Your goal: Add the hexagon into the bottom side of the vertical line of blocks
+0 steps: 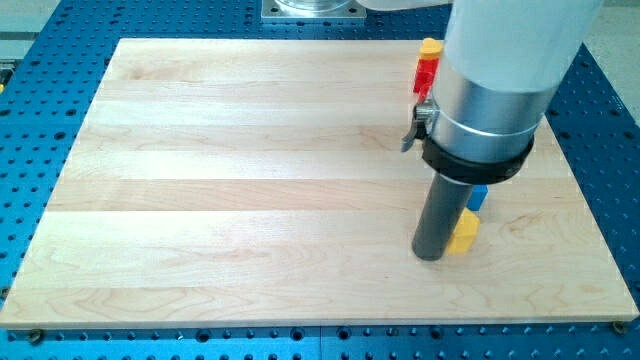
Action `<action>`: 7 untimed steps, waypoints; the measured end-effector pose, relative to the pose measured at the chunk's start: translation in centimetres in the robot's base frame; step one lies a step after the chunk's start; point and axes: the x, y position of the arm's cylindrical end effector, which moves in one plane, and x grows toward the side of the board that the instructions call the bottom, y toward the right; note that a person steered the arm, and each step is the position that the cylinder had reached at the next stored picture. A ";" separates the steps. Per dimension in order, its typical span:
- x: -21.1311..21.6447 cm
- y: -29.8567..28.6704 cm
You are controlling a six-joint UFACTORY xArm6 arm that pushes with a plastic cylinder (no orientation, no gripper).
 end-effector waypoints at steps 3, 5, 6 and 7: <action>1.9 1.7; 0.8 7.0; 0.7 7.6; 1.9 5.6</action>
